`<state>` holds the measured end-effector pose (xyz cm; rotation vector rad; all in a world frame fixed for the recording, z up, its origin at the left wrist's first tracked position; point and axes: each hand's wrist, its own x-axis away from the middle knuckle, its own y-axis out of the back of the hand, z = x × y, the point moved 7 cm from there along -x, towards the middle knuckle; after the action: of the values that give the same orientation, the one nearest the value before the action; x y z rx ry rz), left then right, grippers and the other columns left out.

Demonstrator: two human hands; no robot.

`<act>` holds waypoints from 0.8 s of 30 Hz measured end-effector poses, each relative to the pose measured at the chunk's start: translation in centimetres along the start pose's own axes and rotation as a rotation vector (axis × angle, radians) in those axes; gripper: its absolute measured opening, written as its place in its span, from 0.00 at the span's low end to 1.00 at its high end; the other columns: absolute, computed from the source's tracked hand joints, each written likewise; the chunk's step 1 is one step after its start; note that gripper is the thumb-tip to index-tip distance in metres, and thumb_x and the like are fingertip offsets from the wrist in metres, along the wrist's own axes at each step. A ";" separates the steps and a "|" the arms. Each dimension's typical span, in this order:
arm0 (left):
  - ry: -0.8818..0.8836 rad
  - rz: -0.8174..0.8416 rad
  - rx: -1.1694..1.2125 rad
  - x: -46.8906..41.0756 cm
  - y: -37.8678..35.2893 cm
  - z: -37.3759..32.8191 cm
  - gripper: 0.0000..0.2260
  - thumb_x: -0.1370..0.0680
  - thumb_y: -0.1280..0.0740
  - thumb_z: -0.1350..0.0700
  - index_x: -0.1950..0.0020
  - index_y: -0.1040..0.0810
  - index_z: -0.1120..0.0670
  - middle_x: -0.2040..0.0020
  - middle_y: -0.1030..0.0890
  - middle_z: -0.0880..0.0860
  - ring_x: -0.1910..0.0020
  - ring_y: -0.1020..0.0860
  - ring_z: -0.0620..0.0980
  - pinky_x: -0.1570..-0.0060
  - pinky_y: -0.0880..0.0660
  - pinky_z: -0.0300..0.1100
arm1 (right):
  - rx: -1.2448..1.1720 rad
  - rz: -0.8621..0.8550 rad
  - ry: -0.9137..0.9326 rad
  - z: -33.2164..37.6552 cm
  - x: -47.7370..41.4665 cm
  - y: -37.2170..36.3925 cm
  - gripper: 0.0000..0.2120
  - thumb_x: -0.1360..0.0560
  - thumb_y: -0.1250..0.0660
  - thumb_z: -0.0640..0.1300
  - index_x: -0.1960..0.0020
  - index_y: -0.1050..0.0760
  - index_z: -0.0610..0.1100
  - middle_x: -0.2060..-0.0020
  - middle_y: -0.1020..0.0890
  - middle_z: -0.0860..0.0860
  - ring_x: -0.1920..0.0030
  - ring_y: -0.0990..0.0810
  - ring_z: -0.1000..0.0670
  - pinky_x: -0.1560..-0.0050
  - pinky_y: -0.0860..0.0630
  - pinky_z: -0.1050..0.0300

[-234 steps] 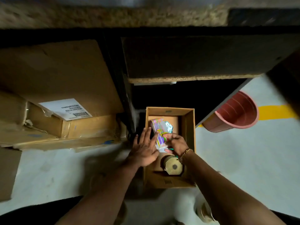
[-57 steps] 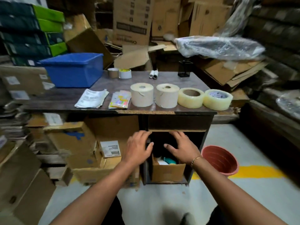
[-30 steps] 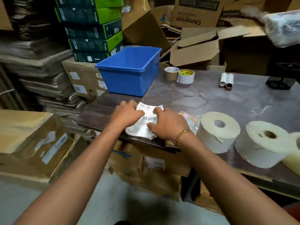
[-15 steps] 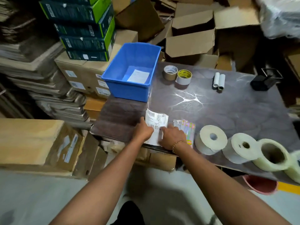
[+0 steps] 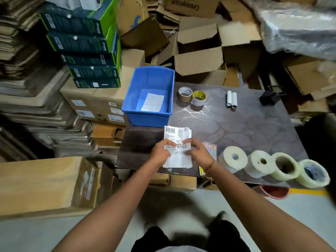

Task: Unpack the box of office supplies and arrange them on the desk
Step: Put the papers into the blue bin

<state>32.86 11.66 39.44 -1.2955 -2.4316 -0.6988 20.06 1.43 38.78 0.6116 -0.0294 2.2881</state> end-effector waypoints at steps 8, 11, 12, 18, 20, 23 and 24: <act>0.004 0.121 0.212 0.1 0.9 -4.4 0.24 0.28 0.39 0.75 0.39 0.22 0.54 0.40 0.21 0.54 0.44 0.21 0.51 0.53 0.22 0.39 | -0.221 0.106 -0.033 3.8 -0.9 0.2 0.24 0.30 0.42 0.22 0.49 0.18 0.45 0.40 0.18 0.40 0.46 0.18 0.43 0.49 0.20 0.52; -0.006 0.109 0.220 -0.9 0.6 -5.8 0.25 0.28 0.38 0.75 0.37 0.21 0.54 0.41 0.20 0.53 0.44 0.21 0.51 0.46 0.21 0.43 | -0.203 0.136 -0.008 5.1 -2.1 1.0 0.23 0.29 0.43 0.21 0.43 0.19 0.39 0.44 0.17 0.39 0.56 0.16 0.51 0.56 0.19 0.59; -0.017 0.101 0.221 -1.3 0.4 -6.2 0.25 0.28 0.37 0.76 0.38 0.21 0.53 0.40 0.20 0.53 0.43 0.21 0.51 0.43 0.22 0.46 | -0.194 0.139 0.002 5.4 -2.5 1.4 0.23 0.29 0.43 0.21 0.43 0.20 0.38 0.45 0.17 0.40 0.58 0.16 0.53 0.58 0.19 0.60; -0.041 0.067 0.237 -3.4 -0.8 -8.4 0.26 0.29 0.37 0.76 0.40 0.21 0.50 0.38 0.20 0.54 0.41 0.21 0.50 0.41 0.22 0.46 | -0.214 0.185 0.028 6.8 -5.9 3.9 0.20 0.29 0.39 0.23 0.44 0.19 0.40 0.44 0.17 0.40 0.49 0.17 0.44 0.51 0.19 0.55; -0.052 0.069 0.222 -4.3 -0.1 -9.1 0.27 0.29 0.37 0.75 0.42 0.19 0.48 0.37 0.21 0.52 0.40 0.22 0.50 0.41 0.22 0.45 | -0.242 0.204 -0.005 7.3 -6.5 4.4 0.18 0.27 0.36 0.27 0.41 0.20 0.40 0.45 0.16 0.43 0.49 0.16 0.44 0.50 0.19 0.52; -0.063 0.057 0.194 -6.5 2.8 -10.9 0.27 0.29 0.37 0.75 0.42 0.19 0.47 0.39 0.22 0.47 0.41 0.23 0.48 0.44 0.21 0.41 | -0.229 0.182 -0.017 8.6 -7.6 5.3 0.15 0.24 0.35 0.33 0.40 0.20 0.44 0.48 0.15 0.48 0.54 0.16 0.52 0.58 0.20 0.58; -0.061 0.042 0.188 -7.7 4.2 -11.5 0.27 0.30 0.38 0.75 0.42 0.19 0.48 0.41 0.22 0.45 0.43 0.23 0.47 0.46 0.21 0.40 | -0.221 0.162 -0.014 9.1 -8.0 5.8 0.14 0.23 0.35 0.34 0.40 0.20 0.45 0.48 0.15 0.49 0.54 0.16 0.53 0.59 0.21 0.59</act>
<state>41.01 2.10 46.61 -1.3061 -2.4425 -0.4133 24.73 -9.88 44.23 0.5262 -0.3453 2.3928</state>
